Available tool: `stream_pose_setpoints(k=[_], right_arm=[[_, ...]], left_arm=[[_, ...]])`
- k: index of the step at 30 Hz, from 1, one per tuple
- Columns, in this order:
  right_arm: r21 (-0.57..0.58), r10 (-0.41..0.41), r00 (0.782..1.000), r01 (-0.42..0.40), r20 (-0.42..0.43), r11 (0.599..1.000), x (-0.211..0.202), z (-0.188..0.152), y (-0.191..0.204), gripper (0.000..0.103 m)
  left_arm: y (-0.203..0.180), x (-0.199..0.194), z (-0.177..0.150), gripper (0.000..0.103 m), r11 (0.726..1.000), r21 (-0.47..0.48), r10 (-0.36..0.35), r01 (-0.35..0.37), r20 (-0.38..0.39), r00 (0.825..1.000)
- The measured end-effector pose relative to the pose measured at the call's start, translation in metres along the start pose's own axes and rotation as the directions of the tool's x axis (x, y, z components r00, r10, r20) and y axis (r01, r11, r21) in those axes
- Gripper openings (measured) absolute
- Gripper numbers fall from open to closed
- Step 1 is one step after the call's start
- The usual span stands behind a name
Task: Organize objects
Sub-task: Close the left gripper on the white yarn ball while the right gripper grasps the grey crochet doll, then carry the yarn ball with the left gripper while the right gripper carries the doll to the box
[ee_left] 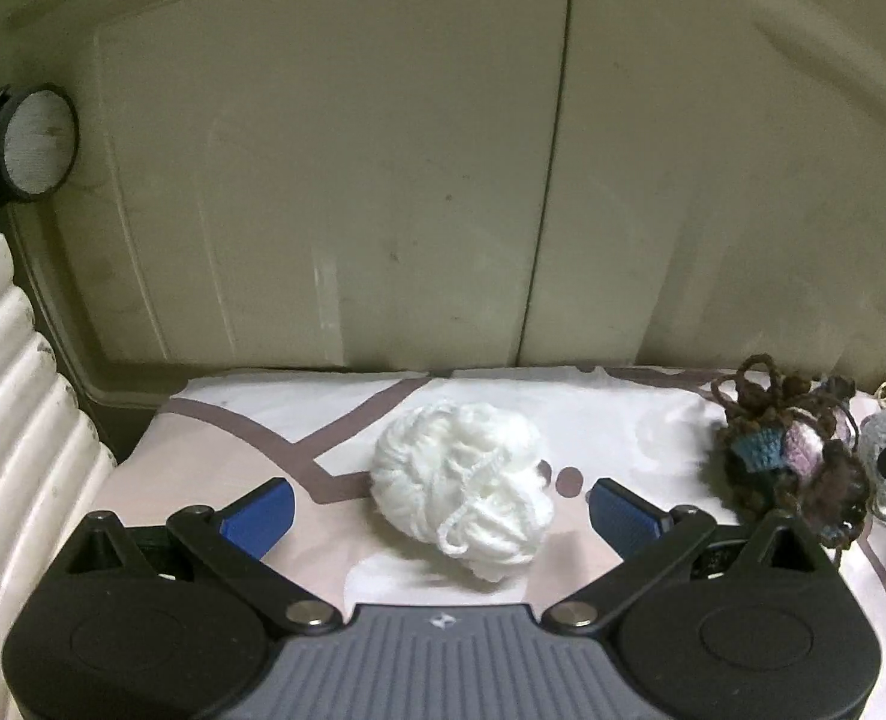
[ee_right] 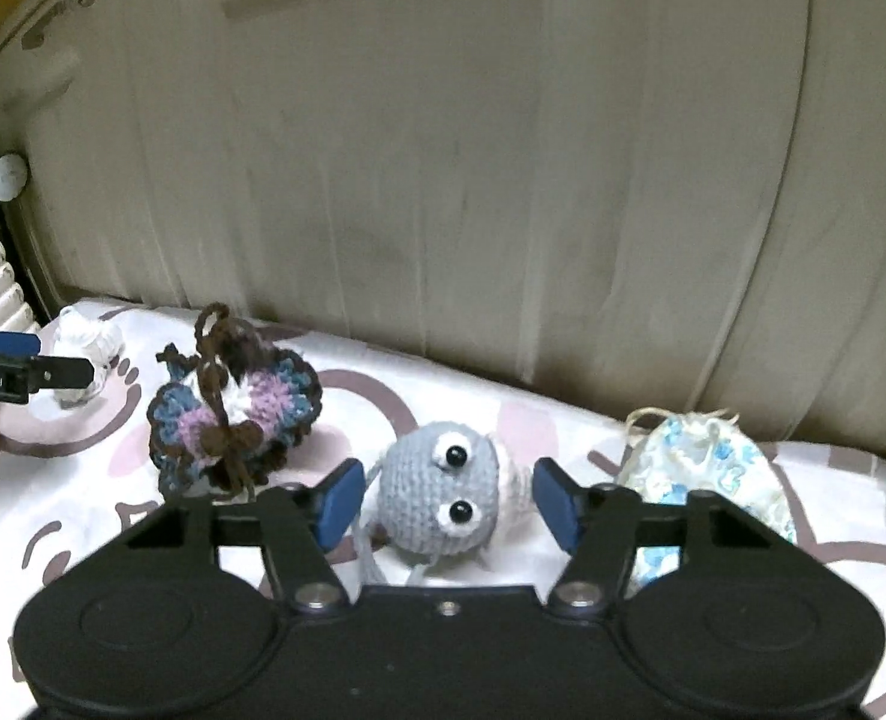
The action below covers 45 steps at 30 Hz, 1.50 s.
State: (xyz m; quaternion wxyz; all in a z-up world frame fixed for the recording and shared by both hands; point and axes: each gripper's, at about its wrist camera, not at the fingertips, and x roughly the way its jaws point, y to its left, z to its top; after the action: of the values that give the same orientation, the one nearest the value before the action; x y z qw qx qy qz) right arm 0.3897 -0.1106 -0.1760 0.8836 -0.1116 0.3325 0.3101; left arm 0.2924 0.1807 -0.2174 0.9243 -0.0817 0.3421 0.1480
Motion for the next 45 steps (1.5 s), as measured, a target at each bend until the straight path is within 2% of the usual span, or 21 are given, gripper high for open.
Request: stream_pose_setpoints(k=[6, 9, 10, 11, 14, 20, 26, 33, 45], right_arm=[[0.022, -0.027, 1.0, 0.027, -0.001, 0.999, 0.005, 0.0, 0.0, 0.063], [0.021, -0.023, 1.0, 0.023, -0.002, 1.0, 0.008, -0.001, 0.002, 0.06], [0.011, -0.027, 1.0, 0.027, -0.001, 1.0, 0.008, -0.001, 0.003, 0.06], [-0.002, -0.025, 1.0, 0.025, -0.003, 1.0, 0.007, -0.001, 0.004, 0.06], [-0.019, -0.02, 1.0, 0.019, -0.01, 1.0, -0.001, -0.002, 0.003, 0.059], [-0.019, -0.026, 1.0, 0.025, -0.007, 0.999, -0.021, -0.002, 0.002, 0.059], [-0.005, -0.028, 0.999, 0.028, 0.015, 1.0, -0.058, 0.003, 0.003, 0.059], [0.022, -0.031, 0.999, 0.03, 0.024, 0.999, -0.107, 0.008, 0.008, 0.059], [0.066, -0.045, 0.998, 0.042, 0.049, 0.997, -0.207, 0.011, 0.025, 0.059]], left_arm=[[0.002, 0.0, 0.006, 0.09, 0.999, -0.048, 0.004, -0.004, 0.004, 1.0], [-0.004, 0.004, 0.009, 0.079, 1.0, -0.023, 0.014, -0.014, -0.016, 1.0], [-0.006, 0.005, 0.009, 0.073, 1.0, -0.012, 0.018, -0.018, -0.025, 1.0], [-0.007, 0.005, 0.009, 0.062, 1.0, -0.002, 0.024, -0.024, -0.038, 0.999], [-0.008, 0.004, 0.009, 0.054, 1.0, -0.005, 0.021, -0.022, -0.05, 0.999], [-0.012, -0.016, 0.012, 0.051, 1.0, 0.009, 0.026, -0.026, -0.047, 0.999], [-0.018, -0.054, 0.018, 0.051, 1.0, -0.008, 0.014, -0.014, -0.035, 0.999], [-0.033, -0.118, 0.027, 0.051, 0.999, -0.009, -0.031, 0.031, -0.024, 0.999], [-0.06, -0.22, 0.033, 0.051, 0.997, 0.045, -0.058, 0.059, -0.022, 0.998]])
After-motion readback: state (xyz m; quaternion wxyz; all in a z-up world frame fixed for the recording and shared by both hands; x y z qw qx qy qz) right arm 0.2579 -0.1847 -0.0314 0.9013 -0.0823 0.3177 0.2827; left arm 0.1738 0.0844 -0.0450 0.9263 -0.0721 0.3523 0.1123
